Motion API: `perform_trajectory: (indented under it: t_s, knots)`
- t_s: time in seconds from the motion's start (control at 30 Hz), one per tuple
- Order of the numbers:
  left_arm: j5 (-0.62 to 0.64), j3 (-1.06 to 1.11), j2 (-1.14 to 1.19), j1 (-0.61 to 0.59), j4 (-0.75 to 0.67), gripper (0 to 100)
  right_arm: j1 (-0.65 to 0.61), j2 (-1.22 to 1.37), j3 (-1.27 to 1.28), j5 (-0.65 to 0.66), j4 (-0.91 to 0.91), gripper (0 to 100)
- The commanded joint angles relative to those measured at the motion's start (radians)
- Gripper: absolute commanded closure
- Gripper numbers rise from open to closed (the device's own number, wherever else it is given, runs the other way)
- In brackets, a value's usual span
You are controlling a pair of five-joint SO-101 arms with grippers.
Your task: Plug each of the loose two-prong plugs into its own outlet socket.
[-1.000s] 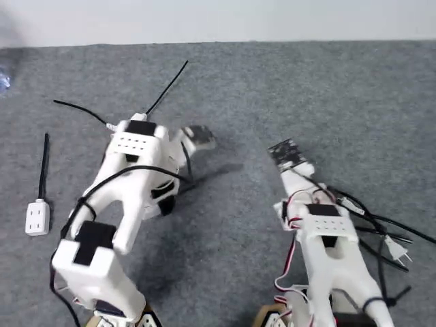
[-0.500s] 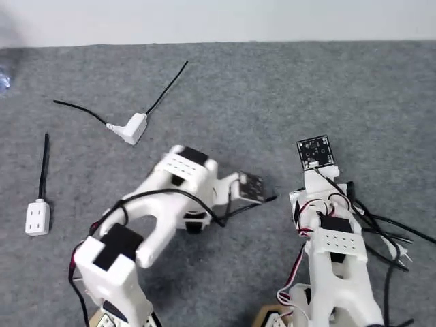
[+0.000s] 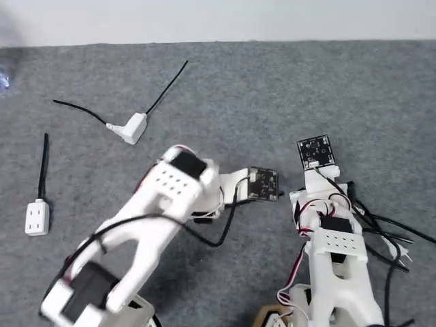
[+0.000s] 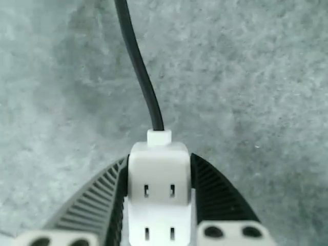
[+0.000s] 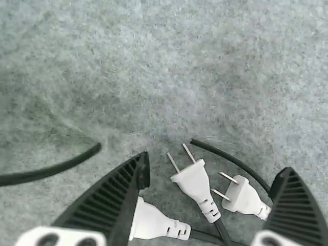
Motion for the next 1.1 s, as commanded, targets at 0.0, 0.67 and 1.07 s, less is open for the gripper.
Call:
perform_trajectory:
  t_s: [0.0, 0.67, 1.07]
  knots:
    - [0.012, 0.101, -0.153, 0.017, -0.064, 99, 0.013, -0.025, -0.006, -0.011, -0.018, 63.0]
    - [0.109, 0.409, -0.163, 0.028, -0.390, 80, -0.015, -0.024, 0.003, -0.005, -0.018, 63.0]
    - [0.133, 0.145, -0.170, -0.066, -0.075, 65, -0.021, -0.025, 0.015, 0.034, -0.039, 63.0]
